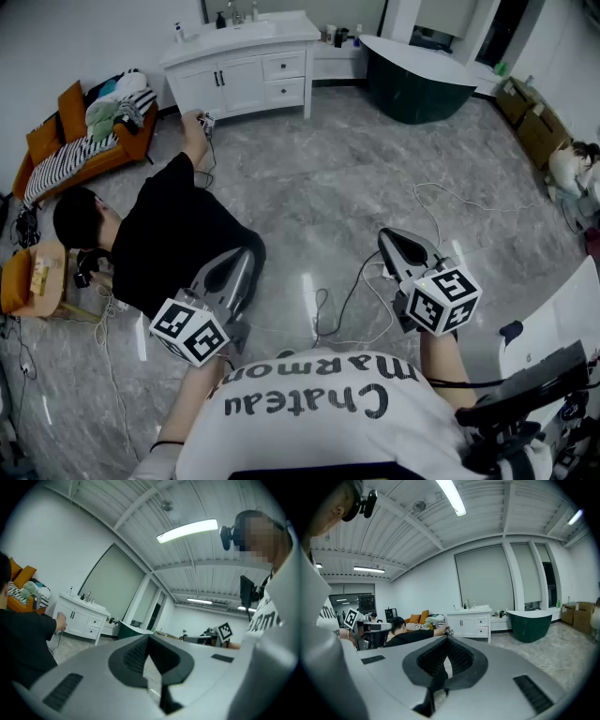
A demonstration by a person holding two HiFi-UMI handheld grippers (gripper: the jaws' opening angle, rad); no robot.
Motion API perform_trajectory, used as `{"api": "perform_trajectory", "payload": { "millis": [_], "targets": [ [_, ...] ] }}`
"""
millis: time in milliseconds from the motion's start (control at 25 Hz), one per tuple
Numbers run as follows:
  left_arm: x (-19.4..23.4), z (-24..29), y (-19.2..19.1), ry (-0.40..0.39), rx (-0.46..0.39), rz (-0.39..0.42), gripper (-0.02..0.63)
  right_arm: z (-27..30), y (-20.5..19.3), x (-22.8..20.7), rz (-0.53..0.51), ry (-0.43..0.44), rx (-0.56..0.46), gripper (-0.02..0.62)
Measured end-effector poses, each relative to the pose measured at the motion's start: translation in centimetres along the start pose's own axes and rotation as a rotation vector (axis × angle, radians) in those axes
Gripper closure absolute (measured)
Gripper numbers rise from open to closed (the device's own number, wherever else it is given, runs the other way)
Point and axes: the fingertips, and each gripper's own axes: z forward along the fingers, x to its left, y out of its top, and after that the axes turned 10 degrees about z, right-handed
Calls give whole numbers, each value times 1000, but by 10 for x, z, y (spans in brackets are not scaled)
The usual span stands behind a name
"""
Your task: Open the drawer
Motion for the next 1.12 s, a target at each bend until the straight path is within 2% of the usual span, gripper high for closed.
{"api": "perform_trajectory", "payload": {
  "millis": [440, 560, 720, 800, 960, 1120],
  "targets": [
    [14, -2, 3, -35, -15, 10, 598, 12, 4, 11, -7, -5, -7, 584],
    [14, -5, 13, -90, -51, 84, 598, 20, 9, 18, 10, 4, -30, 584],
    [19, -5, 14, -138, -50, 212, 598, 33, 6, 26, -9, -15, -27, 584],
    [24, -8, 13, -155, -80, 237, 598, 37, -4, 28, -27, -30, -21, 584],
    [36, -3, 17, -185, -144, 205, 598, 48, -11, 19, -12, -57, -24, 584],
    [57, 17, 9, -151, -70, 168, 598, 65, 0, 9, 22, -45, -22, 584]
  ]
}}
